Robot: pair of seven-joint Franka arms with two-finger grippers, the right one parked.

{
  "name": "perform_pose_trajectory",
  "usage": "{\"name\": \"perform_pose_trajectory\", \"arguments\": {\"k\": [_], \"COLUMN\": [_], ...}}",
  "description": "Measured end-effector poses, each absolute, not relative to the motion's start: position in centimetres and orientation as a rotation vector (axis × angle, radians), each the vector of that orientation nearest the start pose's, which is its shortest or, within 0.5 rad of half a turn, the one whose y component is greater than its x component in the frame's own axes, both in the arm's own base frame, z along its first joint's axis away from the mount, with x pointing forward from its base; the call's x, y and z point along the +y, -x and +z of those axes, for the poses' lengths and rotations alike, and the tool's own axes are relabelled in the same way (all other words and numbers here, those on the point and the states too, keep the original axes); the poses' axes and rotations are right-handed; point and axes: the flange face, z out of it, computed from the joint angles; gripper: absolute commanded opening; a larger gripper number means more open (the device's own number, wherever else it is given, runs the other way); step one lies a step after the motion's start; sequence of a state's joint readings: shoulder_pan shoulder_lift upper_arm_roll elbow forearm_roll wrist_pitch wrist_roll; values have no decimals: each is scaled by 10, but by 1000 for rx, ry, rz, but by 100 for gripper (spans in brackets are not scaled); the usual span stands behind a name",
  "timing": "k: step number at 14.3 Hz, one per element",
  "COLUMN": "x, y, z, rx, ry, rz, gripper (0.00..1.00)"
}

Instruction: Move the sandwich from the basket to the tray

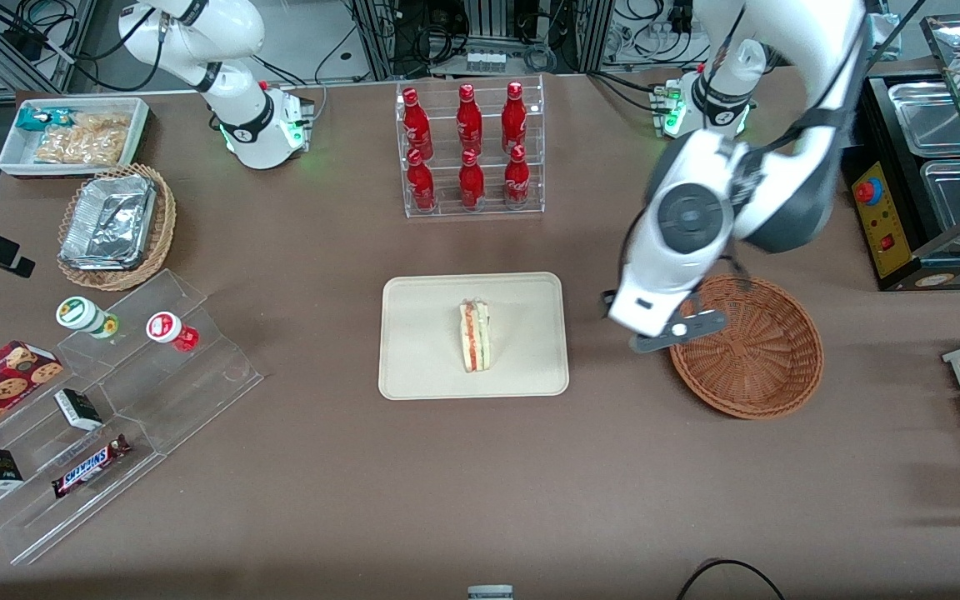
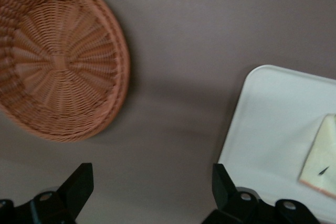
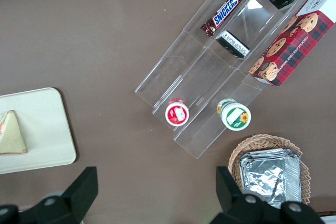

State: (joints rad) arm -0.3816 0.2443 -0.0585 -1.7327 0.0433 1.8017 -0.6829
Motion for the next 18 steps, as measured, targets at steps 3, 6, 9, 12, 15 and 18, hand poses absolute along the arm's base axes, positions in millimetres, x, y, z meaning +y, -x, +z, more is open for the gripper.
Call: {"name": "perform_pose_trajectory", "arguments": {"k": [3,6,9,12,15,18], "x": [-191,-138,-86,-49,-38,-38], "y": [-552,-552,-546,-539,-536,-536], "z": [452,476,504,543,588,606], "rx": [-270,-214,-100,-5,0,1], "ry": [3000,3016,3072,3109,3126,3131], "rz": [302,350,399,341,235,186], "gripper": [100,100,100,100,100,100]}}
